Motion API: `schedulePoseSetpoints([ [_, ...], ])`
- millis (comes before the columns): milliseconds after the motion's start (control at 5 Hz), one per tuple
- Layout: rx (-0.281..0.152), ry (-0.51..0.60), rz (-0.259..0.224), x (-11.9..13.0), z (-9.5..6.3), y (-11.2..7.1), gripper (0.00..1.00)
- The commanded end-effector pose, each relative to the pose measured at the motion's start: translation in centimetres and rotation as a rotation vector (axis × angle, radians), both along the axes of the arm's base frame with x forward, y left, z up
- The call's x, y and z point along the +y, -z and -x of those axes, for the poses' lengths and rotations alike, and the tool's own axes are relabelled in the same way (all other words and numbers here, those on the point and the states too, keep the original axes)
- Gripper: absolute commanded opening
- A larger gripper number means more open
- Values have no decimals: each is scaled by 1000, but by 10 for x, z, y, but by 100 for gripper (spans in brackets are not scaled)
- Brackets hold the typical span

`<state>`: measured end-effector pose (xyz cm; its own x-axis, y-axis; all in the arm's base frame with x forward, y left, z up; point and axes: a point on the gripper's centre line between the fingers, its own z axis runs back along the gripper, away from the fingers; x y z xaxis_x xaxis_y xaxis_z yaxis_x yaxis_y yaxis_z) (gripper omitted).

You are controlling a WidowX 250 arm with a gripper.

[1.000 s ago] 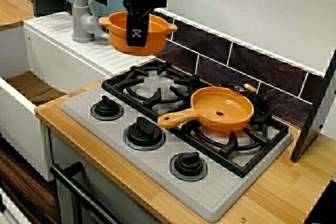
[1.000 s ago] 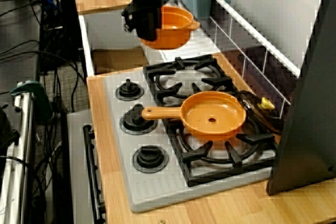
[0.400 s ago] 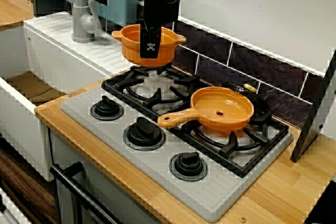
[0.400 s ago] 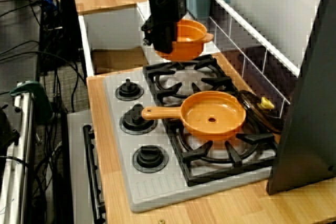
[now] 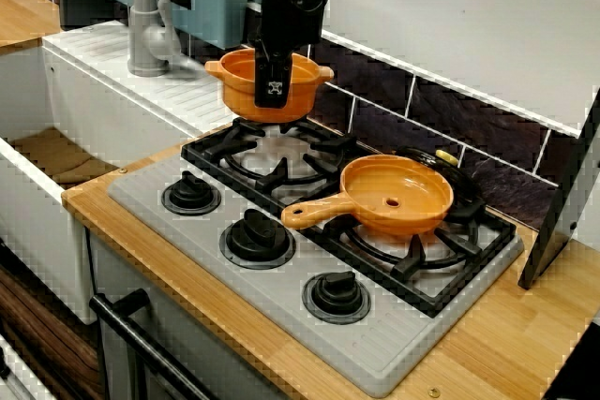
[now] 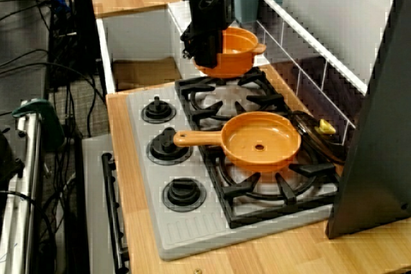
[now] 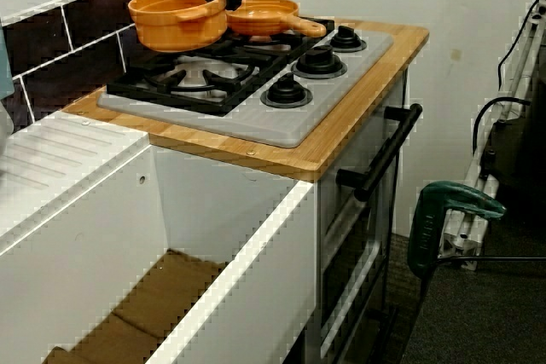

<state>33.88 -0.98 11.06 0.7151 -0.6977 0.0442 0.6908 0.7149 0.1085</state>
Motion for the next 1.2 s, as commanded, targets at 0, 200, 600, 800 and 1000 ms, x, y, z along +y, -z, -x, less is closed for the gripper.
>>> schedulePoseSetpoints([
  [0, -40, 5, -8, -12, -1, -10, 0],
  [200, -32, 12, -8, -15, 1, -10, 0],
  [600, -15, 10, -40, -19, 10, -2, 100],
  [800, -8, -6, -26, -17, 14, -8, 100],
  [1000, -3, -7, -9, -13, 18, -14, 100],
])
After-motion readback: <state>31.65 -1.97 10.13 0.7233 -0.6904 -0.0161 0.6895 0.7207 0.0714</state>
